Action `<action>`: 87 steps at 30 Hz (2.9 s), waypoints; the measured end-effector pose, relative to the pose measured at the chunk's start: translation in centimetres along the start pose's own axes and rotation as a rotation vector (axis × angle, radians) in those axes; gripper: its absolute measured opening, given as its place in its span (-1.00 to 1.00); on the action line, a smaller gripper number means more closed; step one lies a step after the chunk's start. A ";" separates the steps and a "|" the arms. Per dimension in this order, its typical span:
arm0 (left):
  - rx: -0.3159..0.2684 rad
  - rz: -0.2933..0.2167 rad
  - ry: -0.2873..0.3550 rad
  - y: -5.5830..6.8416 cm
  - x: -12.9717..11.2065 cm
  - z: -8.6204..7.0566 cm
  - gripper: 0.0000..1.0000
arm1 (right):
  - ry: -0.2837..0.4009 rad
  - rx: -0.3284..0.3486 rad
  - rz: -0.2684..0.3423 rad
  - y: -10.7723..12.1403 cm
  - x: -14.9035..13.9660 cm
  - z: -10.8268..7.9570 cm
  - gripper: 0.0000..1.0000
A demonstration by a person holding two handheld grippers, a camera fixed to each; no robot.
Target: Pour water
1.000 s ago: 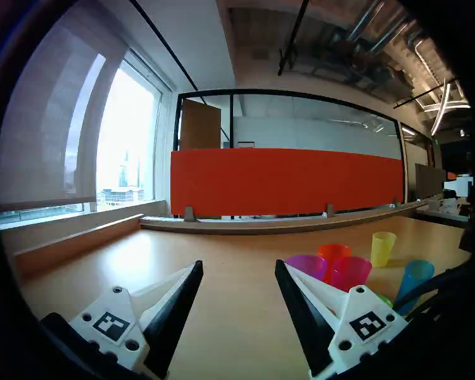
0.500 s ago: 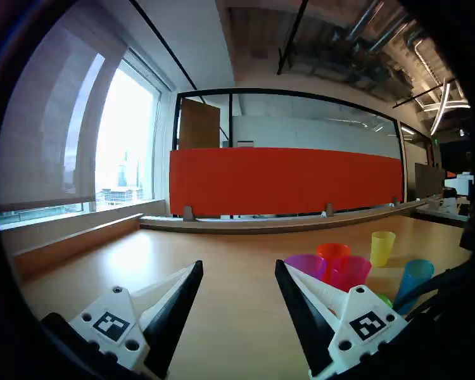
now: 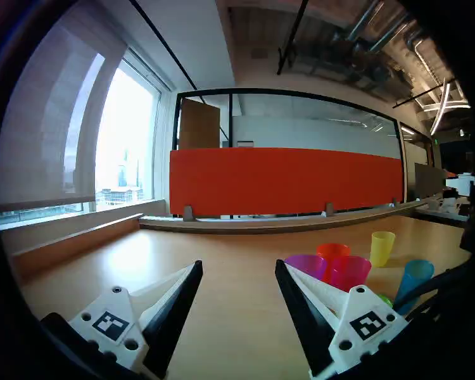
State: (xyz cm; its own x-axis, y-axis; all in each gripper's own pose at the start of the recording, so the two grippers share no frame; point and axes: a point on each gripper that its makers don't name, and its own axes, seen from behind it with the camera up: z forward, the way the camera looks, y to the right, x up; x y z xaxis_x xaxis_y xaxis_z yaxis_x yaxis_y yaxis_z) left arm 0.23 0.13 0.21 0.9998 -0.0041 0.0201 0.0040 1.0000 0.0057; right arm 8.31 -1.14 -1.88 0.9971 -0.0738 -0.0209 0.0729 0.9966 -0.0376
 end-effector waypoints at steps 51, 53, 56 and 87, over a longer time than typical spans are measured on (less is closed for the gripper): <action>0.000 0.001 0.000 0.0 -0.2 0.1 0.69 | -0.005 0.032 0.040 0.0 -7.9 2.1 0.99; 0.000 0.001 0.000 0.0 -0.2 0.1 0.69 | -0.008 0.033 0.041 0.0 -8.0 2.1 0.99; 0.000 0.001 0.000 0.0 -0.2 0.1 0.69 | -0.011 0.036 0.044 -0.1 -8.2 2.2 0.99; 0.000 0.001 0.000 0.0 -0.1 0.0 0.69 | -0.022 0.046 0.077 0.3 -8.4 1.8 0.99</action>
State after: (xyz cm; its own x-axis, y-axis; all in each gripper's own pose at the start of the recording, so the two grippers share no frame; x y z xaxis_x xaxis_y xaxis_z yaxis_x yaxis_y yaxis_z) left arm 0.08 0.14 0.25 0.9998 -0.0034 0.0196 0.0033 1.0000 0.0060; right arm 0.02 -0.12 0.11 1.0000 0.0032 0.0005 -0.0032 1.0000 0.0090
